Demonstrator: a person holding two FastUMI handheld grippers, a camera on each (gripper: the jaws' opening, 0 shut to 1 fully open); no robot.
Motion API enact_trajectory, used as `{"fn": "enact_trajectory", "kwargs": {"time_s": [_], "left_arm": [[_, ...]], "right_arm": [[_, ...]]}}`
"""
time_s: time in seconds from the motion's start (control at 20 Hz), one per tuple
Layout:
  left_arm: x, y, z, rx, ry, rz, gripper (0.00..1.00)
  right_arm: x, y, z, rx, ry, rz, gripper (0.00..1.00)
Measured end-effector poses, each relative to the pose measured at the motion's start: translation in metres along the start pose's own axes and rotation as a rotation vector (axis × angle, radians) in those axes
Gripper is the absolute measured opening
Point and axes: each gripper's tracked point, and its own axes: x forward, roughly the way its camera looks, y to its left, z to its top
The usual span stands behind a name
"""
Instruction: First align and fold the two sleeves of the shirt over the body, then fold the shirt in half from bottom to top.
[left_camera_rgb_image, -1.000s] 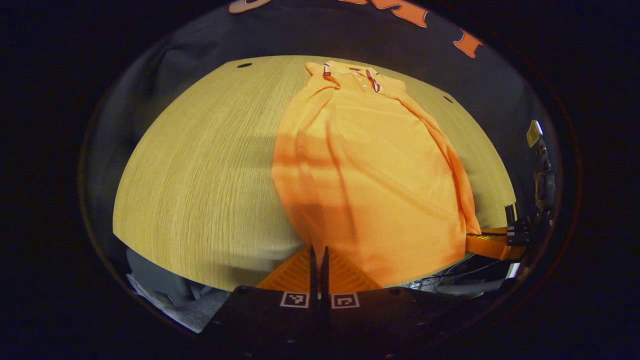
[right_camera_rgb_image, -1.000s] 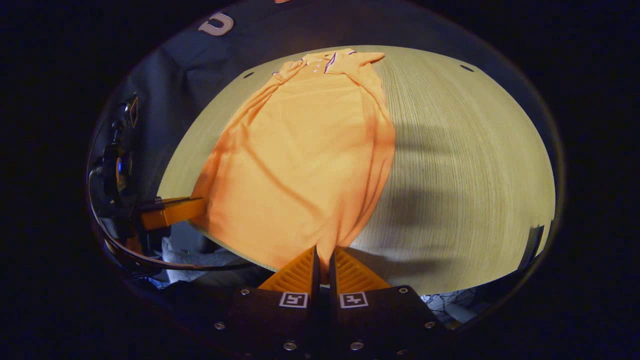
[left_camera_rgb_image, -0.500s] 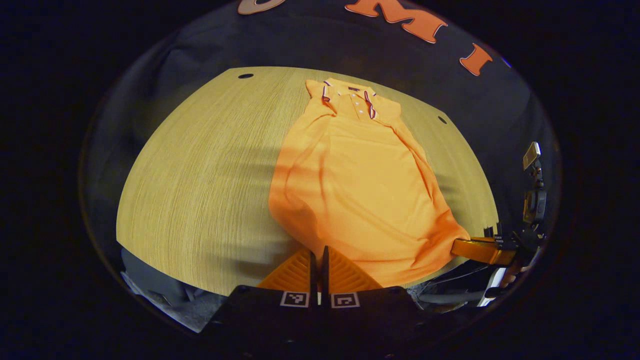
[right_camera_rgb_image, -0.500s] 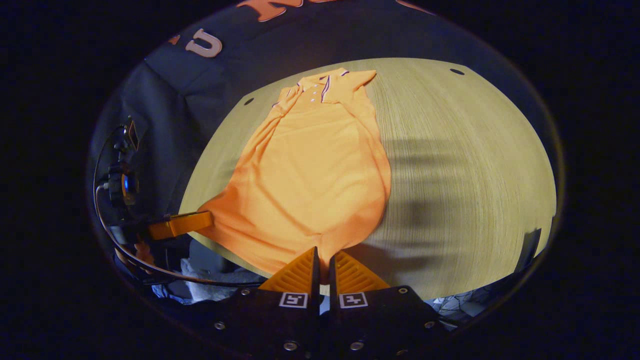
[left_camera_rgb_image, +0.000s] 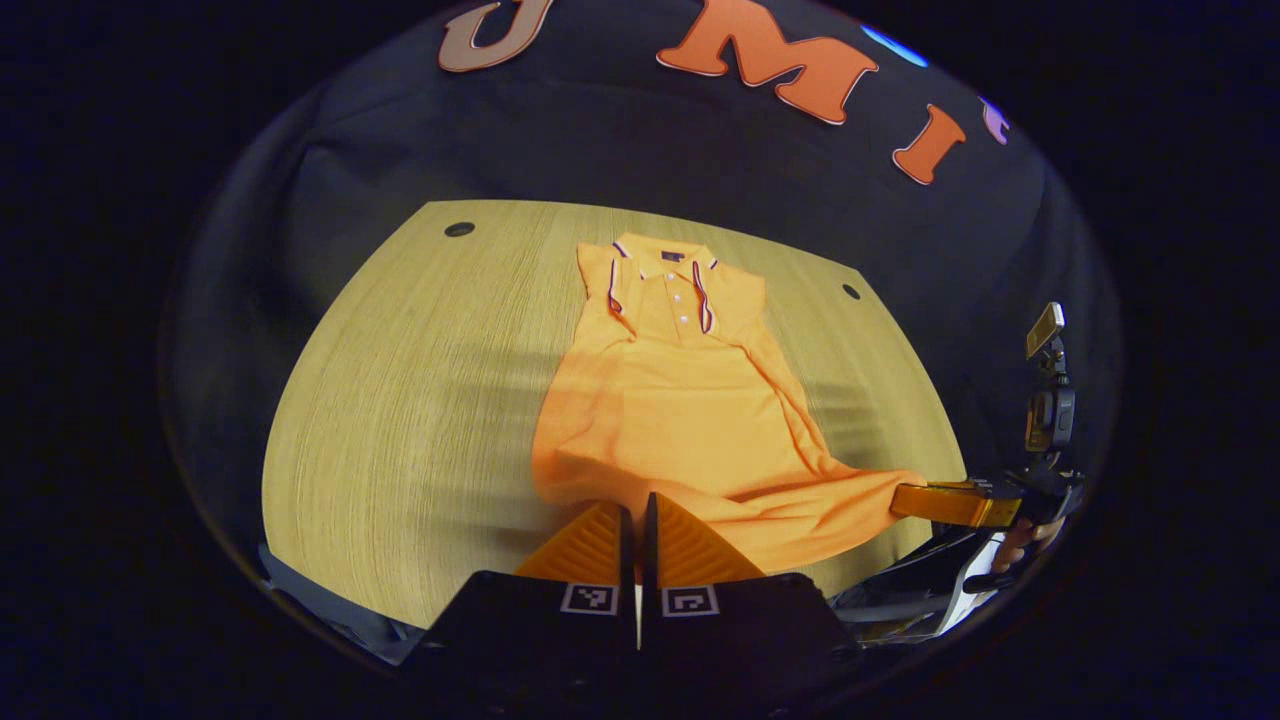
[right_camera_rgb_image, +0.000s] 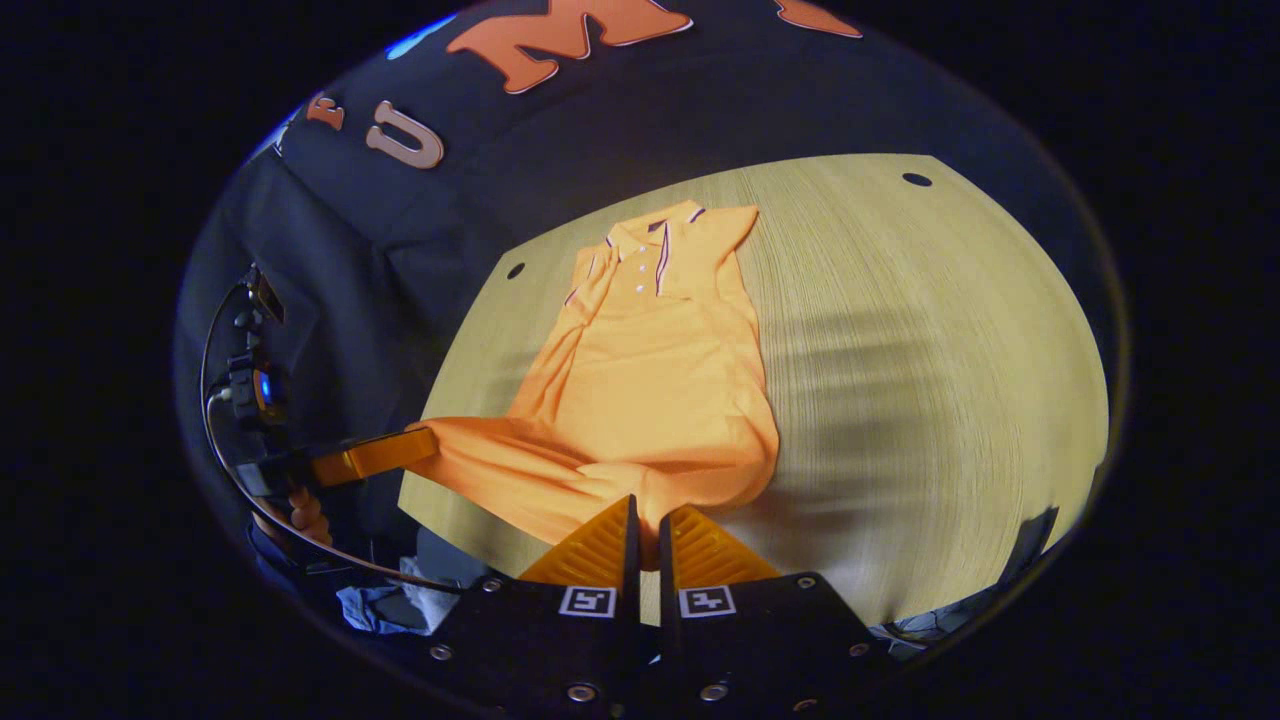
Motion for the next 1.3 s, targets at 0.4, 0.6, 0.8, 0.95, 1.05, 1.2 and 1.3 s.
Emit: {"fn": "enact_trajectory", "kwargs": {"time_s": [0.4,0.6,0.8,0.95,1.05,1.2,1.3], "left_arm": [[0.039,0.004,0.081,0.054,-0.007,-0.070,0.02],[0.054,0.006,0.131,0.092,-0.041,-0.091,0.01],[0.078,0.021,0.182,0.095,-0.075,-0.090,0.01],[0.103,0.027,0.213,0.117,-0.096,-0.093,0.01],[0.119,0.029,0.236,0.128,-0.111,-0.093,0.02],[0.142,0.033,0.267,0.133,-0.134,-0.088,0.01],[0.157,0.039,0.283,0.145,-0.144,-0.072,0.01]], "right_arm": [[0.013,0.001,0.079,0.016,-0.073,-0.053,0.09],[0.030,0.003,0.125,0.018,-0.103,-0.082,0.09],[0.049,-0.003,0.160,0.066,-0.115,-0.110,0.09],[0.060,-0.008,0.195,0.071,-0.143,-0.136,0.09],[0.069,-0.010,0.219,0.071,-0.156,-0.148,0.09],[0.087,-0.017,0.251,0.063,-0.170,-0.180,0.09],[0.102,-0.022,0.269,0.078,-0.169,-0.191,0.09]]}}
